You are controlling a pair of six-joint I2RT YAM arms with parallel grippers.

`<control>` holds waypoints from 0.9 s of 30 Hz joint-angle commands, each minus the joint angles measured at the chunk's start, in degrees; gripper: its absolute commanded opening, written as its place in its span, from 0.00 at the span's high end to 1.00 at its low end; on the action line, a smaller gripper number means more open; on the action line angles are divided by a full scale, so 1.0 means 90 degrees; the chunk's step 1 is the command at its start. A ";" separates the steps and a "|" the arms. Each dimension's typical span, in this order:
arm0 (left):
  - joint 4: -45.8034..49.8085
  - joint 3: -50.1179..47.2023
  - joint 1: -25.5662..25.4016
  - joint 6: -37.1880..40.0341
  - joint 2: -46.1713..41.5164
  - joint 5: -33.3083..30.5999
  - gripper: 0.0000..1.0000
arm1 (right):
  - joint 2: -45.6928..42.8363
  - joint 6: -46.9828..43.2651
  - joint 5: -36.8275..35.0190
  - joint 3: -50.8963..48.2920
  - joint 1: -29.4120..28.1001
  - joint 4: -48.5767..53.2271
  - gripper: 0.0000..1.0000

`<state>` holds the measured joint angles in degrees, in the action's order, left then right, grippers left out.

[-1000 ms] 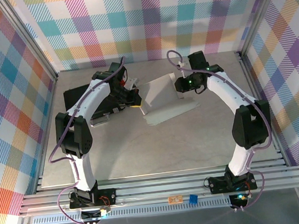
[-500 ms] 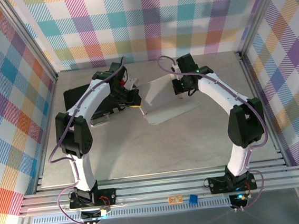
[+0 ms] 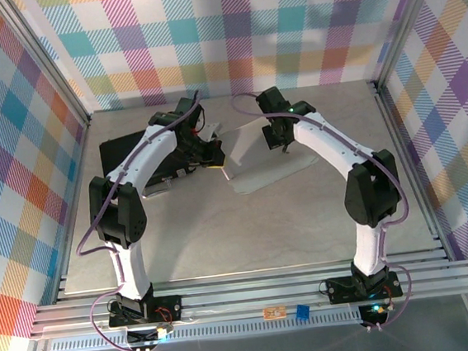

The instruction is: Fold the paper box

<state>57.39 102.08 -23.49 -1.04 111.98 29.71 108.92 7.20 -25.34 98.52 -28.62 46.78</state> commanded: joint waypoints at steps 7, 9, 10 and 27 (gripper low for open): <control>-0.0041 0.0183 -0.0161 0.0046 -0.0189 0.0557 1.00 | -0.0206 -0.0003 0.0925 -0.0129 0.0354 -0.0310 1.00; -0.0038 0.0166 -0.0159 0.0089 -0.0213 0.0630 1.00 | -0.0218 -0.0121 0.1277 -0.0112 0.0480 -0.0378 1.00; -0.0039 0.0153 -0.0155 0.0103 -0.0216 0.0642 1.00 | -0.0218 -0.0203 0.1415 -0.0107 0.0521 -0.0418 1.00; 0.0000 0.0230 -0.0149 0.0135 -0.0168 0.0683 1.00 | -0.0054 -0.0605 0.1770 0.0160 0.0882 -0.0477 0.83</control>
<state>56.80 102.37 -23.92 -1.65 111.98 32.99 108.60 2.24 -10.66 97.97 -21.61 43.70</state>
